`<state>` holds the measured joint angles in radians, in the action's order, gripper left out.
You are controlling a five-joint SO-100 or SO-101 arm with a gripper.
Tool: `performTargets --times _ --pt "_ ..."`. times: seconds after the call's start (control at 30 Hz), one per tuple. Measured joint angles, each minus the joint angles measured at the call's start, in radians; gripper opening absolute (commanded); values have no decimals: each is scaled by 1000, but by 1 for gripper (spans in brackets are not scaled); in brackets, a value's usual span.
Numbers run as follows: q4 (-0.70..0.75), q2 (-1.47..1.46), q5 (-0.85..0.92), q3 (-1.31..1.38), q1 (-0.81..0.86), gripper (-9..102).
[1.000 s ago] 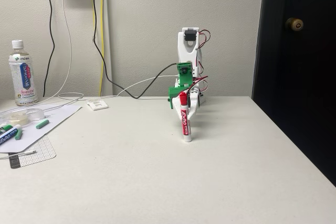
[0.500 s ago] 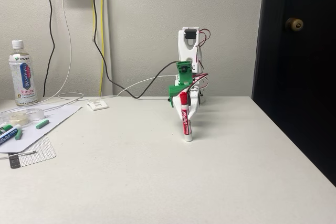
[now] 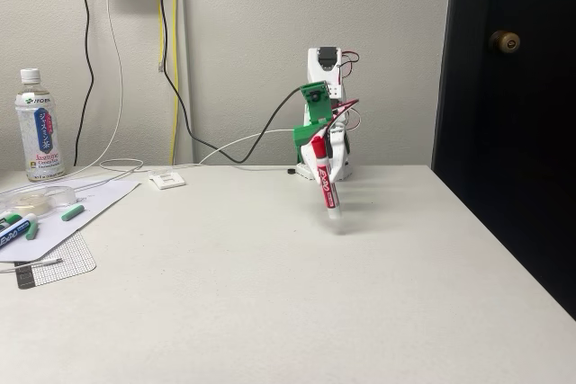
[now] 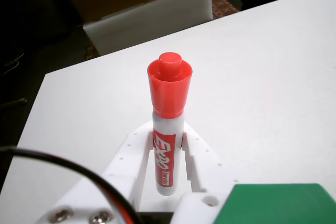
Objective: Pick up the red marker.
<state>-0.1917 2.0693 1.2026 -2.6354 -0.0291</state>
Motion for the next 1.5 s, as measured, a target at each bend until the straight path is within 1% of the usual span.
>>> performTargets --times 0.1,0.27,0.33,0.57,0.87,1.03,1.5 --pt "91 74 -57 -2 -5 0" --pt "181 158 -117 -2 -6 0" --pt "247 224 -172 -2 -6 0" --pt "403 385 -327 -3 -18 0" --pt "563 575 -540 -2 -28 0" --pt "641 667 -653 -2 -41 0" --pt "765 861 -960 -2 -46 0"
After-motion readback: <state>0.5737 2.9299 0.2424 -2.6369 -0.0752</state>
